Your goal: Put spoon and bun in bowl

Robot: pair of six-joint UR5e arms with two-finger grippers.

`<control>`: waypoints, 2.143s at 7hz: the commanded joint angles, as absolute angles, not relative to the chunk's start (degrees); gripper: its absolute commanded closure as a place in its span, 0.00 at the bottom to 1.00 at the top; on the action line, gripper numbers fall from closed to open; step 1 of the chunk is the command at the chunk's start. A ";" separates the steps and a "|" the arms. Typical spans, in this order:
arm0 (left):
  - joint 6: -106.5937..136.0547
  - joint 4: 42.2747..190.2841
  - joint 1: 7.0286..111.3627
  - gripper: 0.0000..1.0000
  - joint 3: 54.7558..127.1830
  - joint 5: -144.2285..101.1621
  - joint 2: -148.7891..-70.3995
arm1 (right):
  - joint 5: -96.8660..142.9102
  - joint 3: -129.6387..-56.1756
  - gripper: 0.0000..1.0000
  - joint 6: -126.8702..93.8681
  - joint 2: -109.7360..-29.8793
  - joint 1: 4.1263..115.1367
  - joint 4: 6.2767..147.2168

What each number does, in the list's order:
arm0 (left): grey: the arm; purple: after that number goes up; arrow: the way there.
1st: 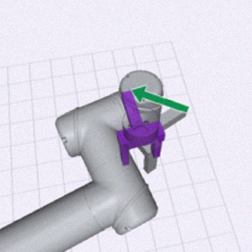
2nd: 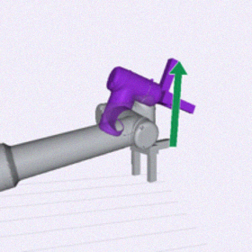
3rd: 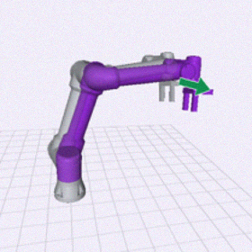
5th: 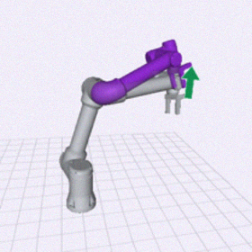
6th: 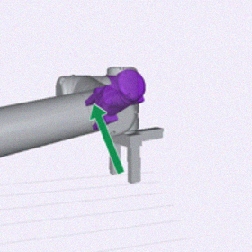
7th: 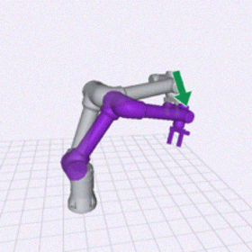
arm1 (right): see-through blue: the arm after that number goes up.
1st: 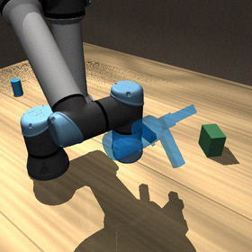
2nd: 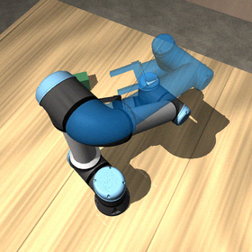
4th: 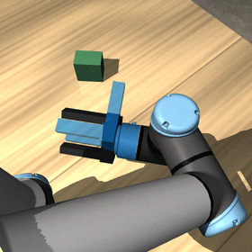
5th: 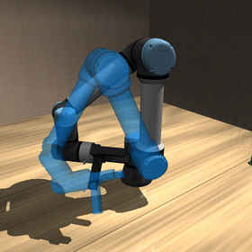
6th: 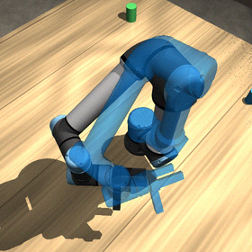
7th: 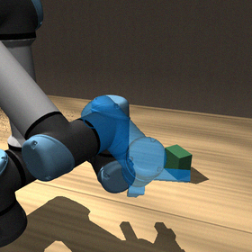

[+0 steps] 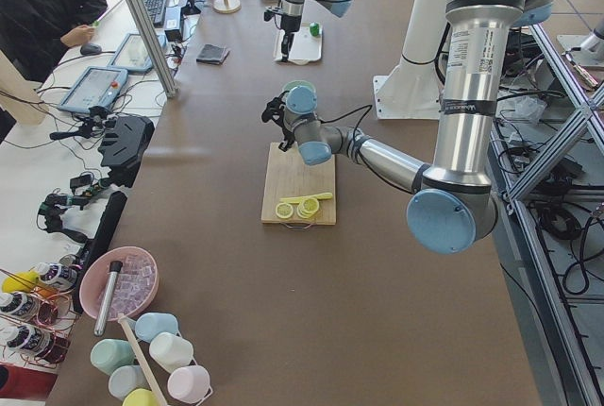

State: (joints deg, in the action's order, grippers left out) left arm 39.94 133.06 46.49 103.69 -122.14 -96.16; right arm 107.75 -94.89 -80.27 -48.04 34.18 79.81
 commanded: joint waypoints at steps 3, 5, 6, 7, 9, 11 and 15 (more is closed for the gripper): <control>44.82 128.50 46.41 1.00 103.01 -122.52 -103.54 | 100.14 -90.90 1.00 -82.09 -44.22 32.70 78.15; 44.82 128.41 46.41 1.00 103.01 -122.43 -103.54 | 99.14 -82.91 1.00 -82.18 -41.58 32.26 71.30; 44.82 128.41 46.41 1.00 103.01 -122.43 -103.54 | 97.14 -82.71 1.00 -82.18 -41.57 31.12 70.93; 44.82 128.41 46.41 1.00 103.01 -122.43 -103.54 | 95.90 -82.10 1.00 -82.18 -41.57 30.16 70.58; 44.82 128.32 46.41 1.00 102.83 -122.43 -103.62 | 95.89 -82.00 1.00 -82.00 -41.75 29.27 70.66; 45.00 127.36 46.41 1.00 102.83 -122.43 -104.76 | 96.41 -82.35 0.00 -81.65 -42.45 28.57 70.84; 58.32 124.63 41.26 1.00 99.34 -121.39 -116.76 | 109.64 -87.68 0.00 -74.93 -45.85 37.58 74.68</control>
State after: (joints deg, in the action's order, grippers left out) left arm 53.13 124.86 44.50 101.38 -122.12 -111.83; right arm 104.64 -84.99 -79.10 -43.60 33.78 72.11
